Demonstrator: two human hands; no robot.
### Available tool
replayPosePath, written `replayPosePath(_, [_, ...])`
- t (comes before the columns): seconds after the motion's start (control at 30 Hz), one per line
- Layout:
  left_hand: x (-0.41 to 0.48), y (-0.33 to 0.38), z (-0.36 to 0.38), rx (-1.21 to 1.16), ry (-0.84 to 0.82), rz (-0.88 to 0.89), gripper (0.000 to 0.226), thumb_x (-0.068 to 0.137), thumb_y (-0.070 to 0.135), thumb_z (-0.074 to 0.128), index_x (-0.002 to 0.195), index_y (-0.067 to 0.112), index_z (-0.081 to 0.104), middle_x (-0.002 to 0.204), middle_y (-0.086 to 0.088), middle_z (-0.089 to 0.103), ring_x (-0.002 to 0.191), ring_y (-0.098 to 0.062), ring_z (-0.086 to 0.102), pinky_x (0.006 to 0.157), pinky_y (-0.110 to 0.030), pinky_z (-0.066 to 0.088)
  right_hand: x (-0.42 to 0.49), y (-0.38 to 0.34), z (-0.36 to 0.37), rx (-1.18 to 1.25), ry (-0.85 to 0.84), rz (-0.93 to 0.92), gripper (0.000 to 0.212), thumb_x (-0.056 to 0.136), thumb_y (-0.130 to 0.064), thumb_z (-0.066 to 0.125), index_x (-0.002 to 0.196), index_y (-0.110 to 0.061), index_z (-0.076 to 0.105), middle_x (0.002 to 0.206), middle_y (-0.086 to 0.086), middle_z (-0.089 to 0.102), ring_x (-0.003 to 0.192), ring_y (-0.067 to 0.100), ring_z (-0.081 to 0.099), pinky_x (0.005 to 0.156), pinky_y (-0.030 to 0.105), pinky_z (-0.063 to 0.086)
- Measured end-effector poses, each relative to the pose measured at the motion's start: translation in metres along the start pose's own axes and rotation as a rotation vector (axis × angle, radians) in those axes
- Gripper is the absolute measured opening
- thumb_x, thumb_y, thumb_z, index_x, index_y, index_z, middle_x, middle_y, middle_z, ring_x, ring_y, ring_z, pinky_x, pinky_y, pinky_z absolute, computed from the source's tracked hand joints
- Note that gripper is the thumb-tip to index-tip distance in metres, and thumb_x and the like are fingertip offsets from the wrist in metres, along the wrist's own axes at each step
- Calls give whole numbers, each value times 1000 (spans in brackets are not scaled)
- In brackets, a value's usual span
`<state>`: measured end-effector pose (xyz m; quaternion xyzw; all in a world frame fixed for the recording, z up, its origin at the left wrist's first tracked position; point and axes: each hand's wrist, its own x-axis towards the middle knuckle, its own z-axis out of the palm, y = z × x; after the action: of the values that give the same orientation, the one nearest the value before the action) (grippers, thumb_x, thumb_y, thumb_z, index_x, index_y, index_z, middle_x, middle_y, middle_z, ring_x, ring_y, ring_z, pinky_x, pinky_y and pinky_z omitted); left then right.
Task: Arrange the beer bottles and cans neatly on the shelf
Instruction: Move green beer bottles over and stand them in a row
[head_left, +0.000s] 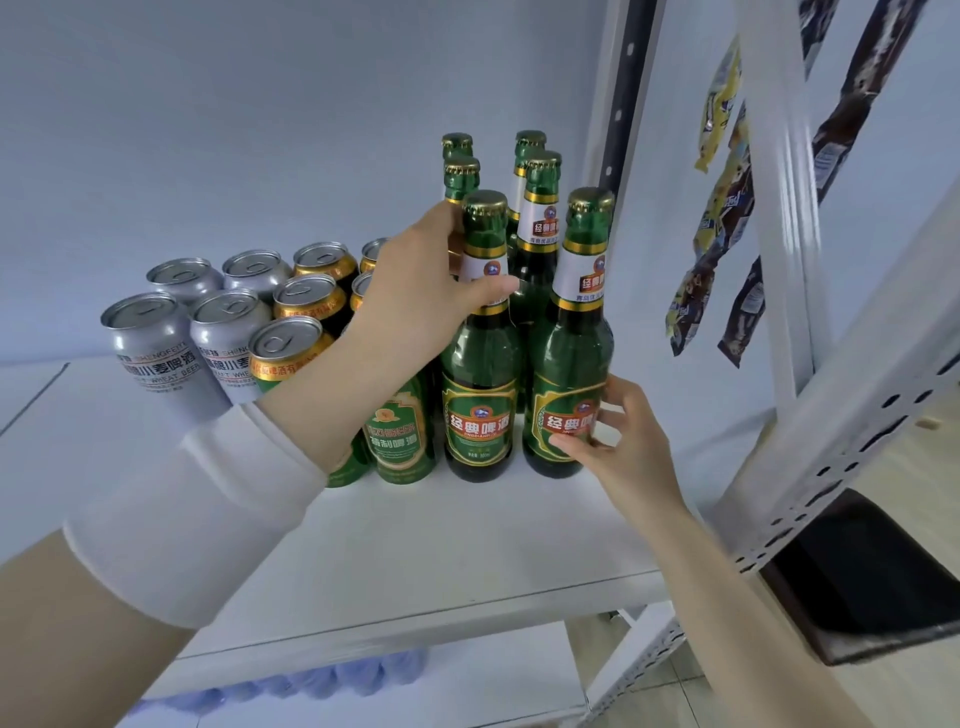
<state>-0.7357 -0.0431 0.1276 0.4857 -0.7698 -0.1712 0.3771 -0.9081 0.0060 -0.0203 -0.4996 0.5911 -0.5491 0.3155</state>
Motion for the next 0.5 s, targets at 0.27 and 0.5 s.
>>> replayPosePath(0.27, [5,-7,1,28,24,-10,45,78,32,69,115,14,51,101,9,55,90,-8,52,65,0,32,11,2,12,-55,29,-36,69,64,-11,82,122,-18,44,120,-1,51,101,13,54,61,3,48])
replayPosePath(0.5, [6,-9,2,88,32,16,53,78,35,68,120,11,46,118,0,60,92,-7,50,60,-8,35,12,1,17,-175,44,-65,71,66,-17,81,125,-15,41,116,-6,46,100,12,52,68,13,45])
